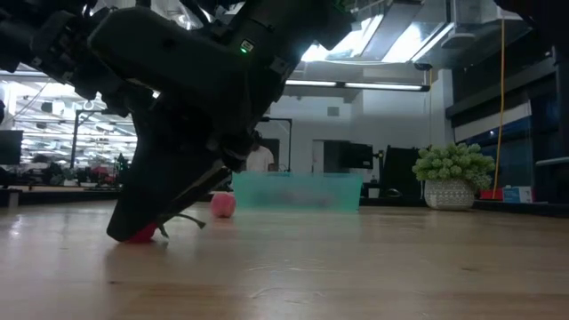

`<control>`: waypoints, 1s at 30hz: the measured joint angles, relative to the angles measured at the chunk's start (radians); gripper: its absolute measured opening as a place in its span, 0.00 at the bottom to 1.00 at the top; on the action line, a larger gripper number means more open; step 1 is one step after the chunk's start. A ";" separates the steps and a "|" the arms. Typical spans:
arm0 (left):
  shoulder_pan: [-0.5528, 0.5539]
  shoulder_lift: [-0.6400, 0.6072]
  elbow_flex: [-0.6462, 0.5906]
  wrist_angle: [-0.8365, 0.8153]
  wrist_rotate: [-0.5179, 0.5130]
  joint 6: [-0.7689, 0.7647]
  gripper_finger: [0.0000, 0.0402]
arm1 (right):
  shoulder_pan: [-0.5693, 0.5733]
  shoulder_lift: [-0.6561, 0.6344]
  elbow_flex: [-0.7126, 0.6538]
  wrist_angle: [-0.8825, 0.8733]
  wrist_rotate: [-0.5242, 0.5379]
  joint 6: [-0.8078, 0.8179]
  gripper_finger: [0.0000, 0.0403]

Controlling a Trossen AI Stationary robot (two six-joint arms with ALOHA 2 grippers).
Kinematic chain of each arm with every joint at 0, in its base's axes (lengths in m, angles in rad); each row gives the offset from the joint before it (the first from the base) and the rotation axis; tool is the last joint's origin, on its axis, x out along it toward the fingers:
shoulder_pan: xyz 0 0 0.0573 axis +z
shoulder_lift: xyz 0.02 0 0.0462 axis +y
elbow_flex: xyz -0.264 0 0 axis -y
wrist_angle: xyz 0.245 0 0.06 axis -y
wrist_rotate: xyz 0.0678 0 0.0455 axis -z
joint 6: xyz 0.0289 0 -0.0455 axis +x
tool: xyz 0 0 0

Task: Pick and placing Produce into tupperware
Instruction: Put the strawberry into the blue basket

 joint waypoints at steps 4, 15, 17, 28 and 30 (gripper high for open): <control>0.000 0.000 0.000 0.000 0.000 0.000 0.49 | -0.001 0.000 0.000 0.000 -0.001 0.040 0.29; 0.000 0.001 0.000 -0.011 0.000 0.000 0.49 | -0.049 -0.111 0.045 -0.314 0.134 -0.006 0.29; 0.000 0.001 0.001 -0.015 0.000 0.003 0.49 | -0.065 -0.158 0.056 -0.370 0.171 -0.013 0.29; 0.000 0.001 0.001 -0.019 0.000 0.053 0.49 | -0.143 -0.398 0.056 -0.518 0.317 -0.173 0.29; 0.000 0.001 0.001 -0.018 0.000 0.053 0.49 | -0.174 -0.429 0.056 -0.541 0.340 -0.184 0.29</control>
